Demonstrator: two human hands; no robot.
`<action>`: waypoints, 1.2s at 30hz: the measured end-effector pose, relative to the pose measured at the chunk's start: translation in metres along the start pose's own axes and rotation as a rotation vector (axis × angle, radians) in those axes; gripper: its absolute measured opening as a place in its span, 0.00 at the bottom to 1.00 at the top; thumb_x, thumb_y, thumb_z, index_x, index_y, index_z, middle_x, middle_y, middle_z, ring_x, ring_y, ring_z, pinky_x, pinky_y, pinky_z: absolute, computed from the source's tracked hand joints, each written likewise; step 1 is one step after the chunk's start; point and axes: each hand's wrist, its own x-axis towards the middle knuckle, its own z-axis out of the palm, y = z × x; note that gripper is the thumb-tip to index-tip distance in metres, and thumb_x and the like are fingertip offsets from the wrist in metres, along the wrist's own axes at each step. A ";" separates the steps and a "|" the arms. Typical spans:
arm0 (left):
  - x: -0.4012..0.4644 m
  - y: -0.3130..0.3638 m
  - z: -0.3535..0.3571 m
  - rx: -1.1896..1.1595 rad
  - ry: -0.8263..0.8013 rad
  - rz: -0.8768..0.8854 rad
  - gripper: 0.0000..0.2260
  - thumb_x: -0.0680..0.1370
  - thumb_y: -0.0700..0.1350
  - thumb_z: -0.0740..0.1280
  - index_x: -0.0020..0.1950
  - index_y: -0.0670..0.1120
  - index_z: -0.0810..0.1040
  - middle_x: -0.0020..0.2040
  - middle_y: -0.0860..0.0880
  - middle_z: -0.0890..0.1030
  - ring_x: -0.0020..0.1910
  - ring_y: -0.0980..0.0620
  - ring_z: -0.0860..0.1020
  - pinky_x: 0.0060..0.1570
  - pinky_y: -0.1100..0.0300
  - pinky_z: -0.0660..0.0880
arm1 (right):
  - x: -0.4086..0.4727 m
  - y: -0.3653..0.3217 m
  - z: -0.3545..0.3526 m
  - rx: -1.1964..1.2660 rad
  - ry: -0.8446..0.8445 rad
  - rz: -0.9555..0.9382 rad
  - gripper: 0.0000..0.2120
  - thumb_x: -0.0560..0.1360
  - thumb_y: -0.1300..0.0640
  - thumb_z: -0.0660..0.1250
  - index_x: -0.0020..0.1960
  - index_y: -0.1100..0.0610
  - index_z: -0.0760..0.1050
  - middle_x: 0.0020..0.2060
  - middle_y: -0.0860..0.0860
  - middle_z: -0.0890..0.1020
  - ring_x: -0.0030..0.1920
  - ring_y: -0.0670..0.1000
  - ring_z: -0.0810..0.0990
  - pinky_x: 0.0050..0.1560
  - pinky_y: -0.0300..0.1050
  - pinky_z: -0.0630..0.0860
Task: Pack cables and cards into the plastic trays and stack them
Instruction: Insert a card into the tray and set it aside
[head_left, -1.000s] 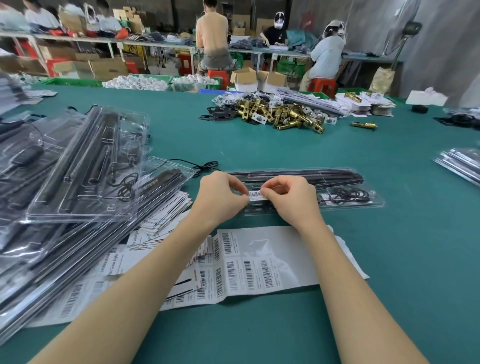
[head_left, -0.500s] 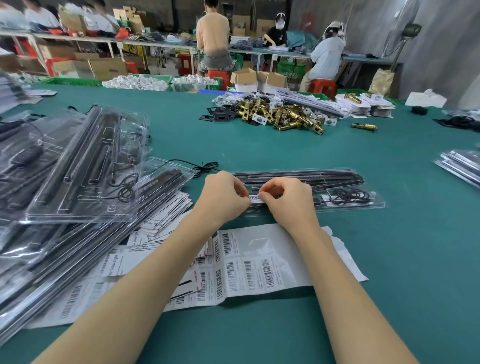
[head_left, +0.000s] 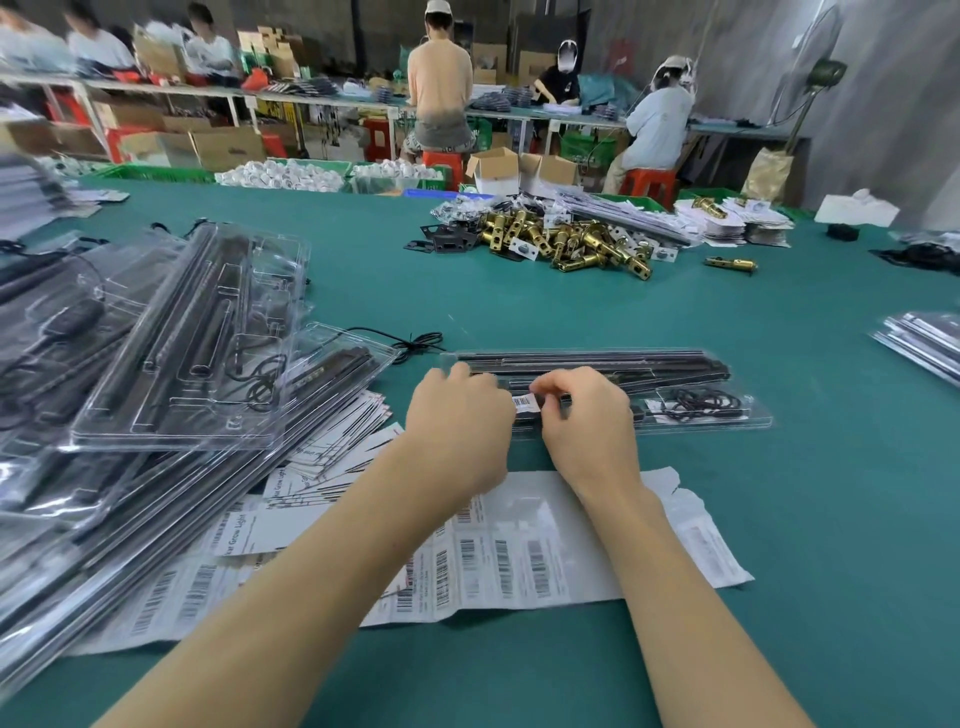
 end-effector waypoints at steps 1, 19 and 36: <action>0.001 -0.002 0.002 -0.034 0.019 0.060 0.14 0.79 0.48 0.64 0.63 0.50 0.77 0.64 0.52 0.76 0.64 0.47 0.71 0.55 0.54 0.69 | -0.002 0.001 -0.002 -0.010 -0.027 -0.067 0.12 0.77 0.65 0.65 0.51 0.54 0.85 0.49 0.48 0.85 0.50 0.52 0.81 0.53 0.47 0.77; 0.012 -0.043 0.027 -0.545 0.237 0.017 0.06 0.75 0.50 0.74 0.45 0.50 0.88 0.42 0.53 0.86 0.41 0.56 0.79 0.52 0.57 0.78 | -0.018 0.011 -0.015 -0.276 -0.207 -0.139 0.16 0.77 0.48 0.66 0.64 0.37 0.79 0.60 0.31 0.79 0.65 0.47 0.71 0.65 0.48 0.66; 0.005 -0.050 0.060 -0.776 0.390 -0.168 0.14 0.72 0.56 0.76 0.49 0.49 0.81 0.50 0.53 0.78 0.50 0.54 0.77 0.54 0.55 0.76 | -0.015 0.010 -0.007 -0.252 -0.205 0.062 0.16 0.80 0.46 0.66 0.66 0.35 0.74 0.71 0.39 0.71 0.74 0.47 0.64 0.73 0.75 0.45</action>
